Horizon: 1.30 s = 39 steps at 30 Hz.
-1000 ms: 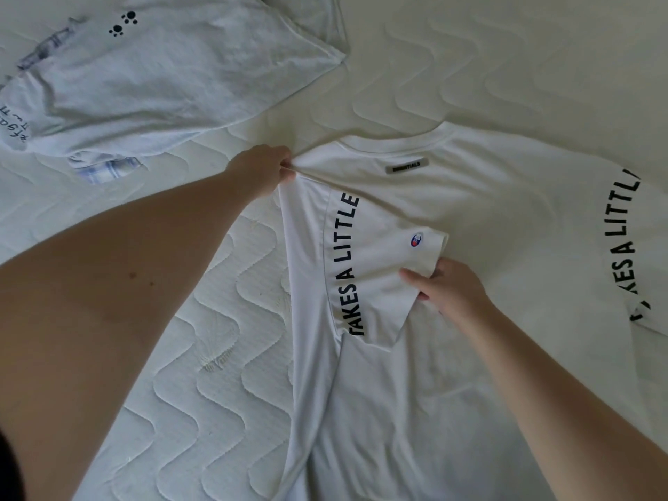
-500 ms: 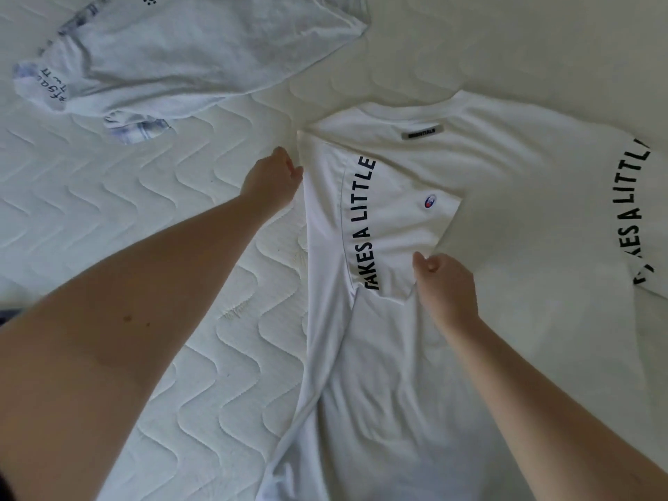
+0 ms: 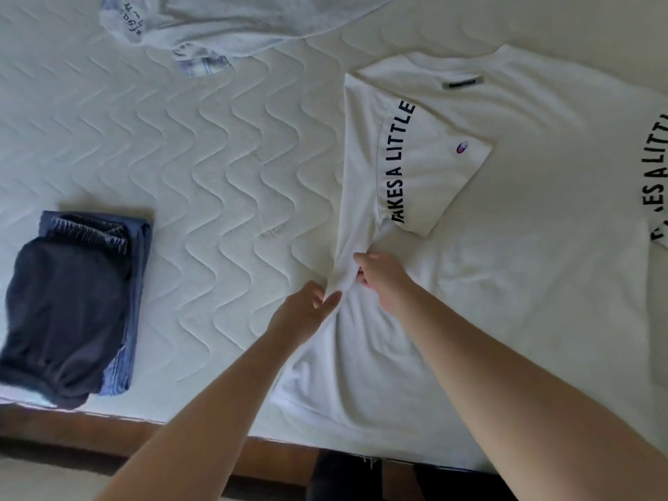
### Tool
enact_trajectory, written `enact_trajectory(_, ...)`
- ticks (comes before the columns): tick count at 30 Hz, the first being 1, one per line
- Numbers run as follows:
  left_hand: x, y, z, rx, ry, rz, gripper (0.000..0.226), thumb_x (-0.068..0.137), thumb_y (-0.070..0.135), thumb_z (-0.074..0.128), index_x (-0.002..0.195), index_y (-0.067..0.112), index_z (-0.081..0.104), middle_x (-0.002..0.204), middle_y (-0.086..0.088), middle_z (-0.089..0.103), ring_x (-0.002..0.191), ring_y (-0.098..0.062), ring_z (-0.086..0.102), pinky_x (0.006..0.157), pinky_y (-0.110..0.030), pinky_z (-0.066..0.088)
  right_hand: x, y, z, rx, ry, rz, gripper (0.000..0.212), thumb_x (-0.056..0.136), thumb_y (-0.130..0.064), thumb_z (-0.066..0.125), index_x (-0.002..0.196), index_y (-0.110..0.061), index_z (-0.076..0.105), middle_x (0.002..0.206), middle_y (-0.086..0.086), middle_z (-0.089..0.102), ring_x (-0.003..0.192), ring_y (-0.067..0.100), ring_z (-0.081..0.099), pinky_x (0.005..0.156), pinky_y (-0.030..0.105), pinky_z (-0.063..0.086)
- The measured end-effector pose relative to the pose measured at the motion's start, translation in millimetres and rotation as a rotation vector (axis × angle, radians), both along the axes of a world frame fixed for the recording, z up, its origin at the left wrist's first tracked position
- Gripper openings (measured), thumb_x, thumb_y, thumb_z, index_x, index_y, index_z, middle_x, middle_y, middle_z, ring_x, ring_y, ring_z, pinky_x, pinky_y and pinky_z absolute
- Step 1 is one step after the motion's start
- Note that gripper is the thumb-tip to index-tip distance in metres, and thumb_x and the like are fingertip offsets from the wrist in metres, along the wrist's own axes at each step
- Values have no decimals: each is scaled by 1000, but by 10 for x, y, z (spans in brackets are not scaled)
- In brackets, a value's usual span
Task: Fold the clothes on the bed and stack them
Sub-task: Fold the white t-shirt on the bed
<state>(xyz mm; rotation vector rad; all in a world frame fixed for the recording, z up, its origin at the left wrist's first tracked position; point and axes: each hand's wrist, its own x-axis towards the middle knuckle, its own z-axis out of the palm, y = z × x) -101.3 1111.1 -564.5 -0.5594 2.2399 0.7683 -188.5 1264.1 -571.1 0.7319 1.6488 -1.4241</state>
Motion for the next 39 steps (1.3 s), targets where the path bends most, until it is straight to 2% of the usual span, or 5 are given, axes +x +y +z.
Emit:
enact_trajectory(8, 1161, 41, 198, -187, -107, -38, 45, 90, 31, 60, 132, 17, 49, 117, -1, 66, 102, -22, 63, 83, -34, 53, 575, 1, 319, -126, -64, 111, 10, 97, -23, 52, 105, -18, 57, 117, 14, 67, 110, 24, 65, 99, 39, 47)
enact_trajectory(14, 1459, 363, 371, -101, -2, 55, 24, 87, 24, 61, 108, 28, 51, 95, 7, 68, 74, -14, 63, 63, -28, 50, 1071, 120, 331, -47, -93, 290, 24, 97, -38, 54, 106, -17, 63, 106, 5, 71, 94, 17, 67, 90, 37, 50)
enact_trajectory(26, 2006, 745, 334, 15, 196, -36, 33, 95, 22, 49, 128, 24, 49, 122, 4, 52, 109, -18, 54, 93, -36, 46, 1796, 753, 286, 138, 64, 251, 7, 90, -20, 60, 84, -19, 65, 98, 12, 71, 88, 27, 65, 88, 43, 51)
enact_trajectory(30, 2013, 684, 171, -97, 43, -142, 68, 89, 33, 62, 146, 23, 26, 140, -1, 34, 125, -24, 42, 99, -41, 43, 1950, 733, 156, 186, 41, 435, 21, 86, -35, 68, 98, -18, 66, 90, -2, 69, 79, 17, 65, 63, 26, 47)
enact_trajectory(39, 1997, 692, 60, -34, 124, -37, 51, 93, 13, 50, 138, 23, 29, 111, -9, 63, 86, -33, 64, 65, -38, 49, 2387, 771, -10, 185, -44, 405, 18, 94, -27, 55, 85, -12, 61, 76, 10, 71, 66, 23, 71, 57, 30, 50)
